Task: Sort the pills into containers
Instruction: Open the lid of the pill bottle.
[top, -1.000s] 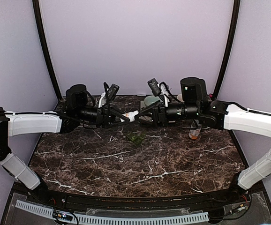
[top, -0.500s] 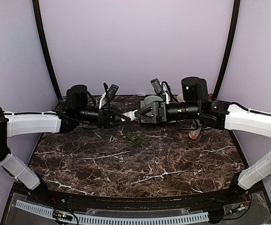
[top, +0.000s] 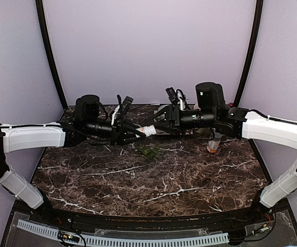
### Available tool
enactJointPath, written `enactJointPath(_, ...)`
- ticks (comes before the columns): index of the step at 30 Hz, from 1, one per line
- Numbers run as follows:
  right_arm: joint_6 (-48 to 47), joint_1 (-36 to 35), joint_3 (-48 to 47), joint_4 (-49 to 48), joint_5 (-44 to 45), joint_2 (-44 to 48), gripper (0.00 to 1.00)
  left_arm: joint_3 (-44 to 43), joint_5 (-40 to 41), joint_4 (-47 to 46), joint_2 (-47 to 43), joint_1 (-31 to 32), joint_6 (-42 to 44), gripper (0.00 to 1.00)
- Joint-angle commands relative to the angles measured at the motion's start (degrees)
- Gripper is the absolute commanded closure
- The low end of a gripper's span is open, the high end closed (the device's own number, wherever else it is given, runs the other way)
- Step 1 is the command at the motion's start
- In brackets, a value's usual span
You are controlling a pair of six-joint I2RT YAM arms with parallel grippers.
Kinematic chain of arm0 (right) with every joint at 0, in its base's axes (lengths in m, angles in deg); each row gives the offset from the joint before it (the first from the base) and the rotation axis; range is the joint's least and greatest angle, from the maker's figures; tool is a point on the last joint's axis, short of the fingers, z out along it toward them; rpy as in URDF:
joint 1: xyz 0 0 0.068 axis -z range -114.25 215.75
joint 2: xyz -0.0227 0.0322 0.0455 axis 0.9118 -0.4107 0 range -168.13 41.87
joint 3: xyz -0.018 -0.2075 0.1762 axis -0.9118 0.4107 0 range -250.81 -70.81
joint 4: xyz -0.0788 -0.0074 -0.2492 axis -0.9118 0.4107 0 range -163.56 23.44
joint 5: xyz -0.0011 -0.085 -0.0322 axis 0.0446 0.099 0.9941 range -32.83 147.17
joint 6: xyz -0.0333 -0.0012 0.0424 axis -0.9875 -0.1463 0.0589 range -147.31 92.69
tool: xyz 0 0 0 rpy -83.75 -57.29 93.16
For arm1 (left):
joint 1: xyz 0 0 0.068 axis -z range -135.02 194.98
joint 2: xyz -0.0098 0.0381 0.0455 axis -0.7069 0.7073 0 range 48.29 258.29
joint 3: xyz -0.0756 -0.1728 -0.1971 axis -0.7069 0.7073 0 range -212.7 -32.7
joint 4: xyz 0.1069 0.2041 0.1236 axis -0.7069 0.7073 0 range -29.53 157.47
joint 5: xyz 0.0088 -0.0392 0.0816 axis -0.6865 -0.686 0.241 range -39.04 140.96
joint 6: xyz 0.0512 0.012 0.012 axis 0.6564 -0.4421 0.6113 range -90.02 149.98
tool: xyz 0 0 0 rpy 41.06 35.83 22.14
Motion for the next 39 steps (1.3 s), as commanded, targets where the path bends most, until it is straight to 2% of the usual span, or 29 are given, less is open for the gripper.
enactJointPath(1,2.2,0.3,-2.2,-1.0,-1.8,-0.8,0.45,-2.0,2.1,1.7,-2.3,0.6,3.5,1.0)
enactJointPath(16,1.6,0.5,-0.7,0.8,-1.2,-0.9,0.49,-2.0,3.3,1.3,-2.8,0.7,3.9,1.0)
enactJointPath(26,1.7,0.4,-0.2,0.5,-1.8,-1.0,0.64,-1.8,3.7,0.9,-2.8,0.7,3.9,1.0)
enactJointPath(32,1.2,0.3,-0.2,0.2,-2.3,-1.3,0.81,-1.7,3.5,0.2,-2.6,0.8,3.3,1.0)
enactJointPath(35,-1.1,0.1,-0.3,1.1,-2.3,-1.2,0.89,-1.5,3.1,-0.7,-2.6,0.6,2.2,1.0)
enactJointPath(39,-6.6,-0.2,-0.2,0.0,-2.6,-0.1,0.92,-1.5,1.6,-2.2,-2.4,0.5,0.2,1.0)
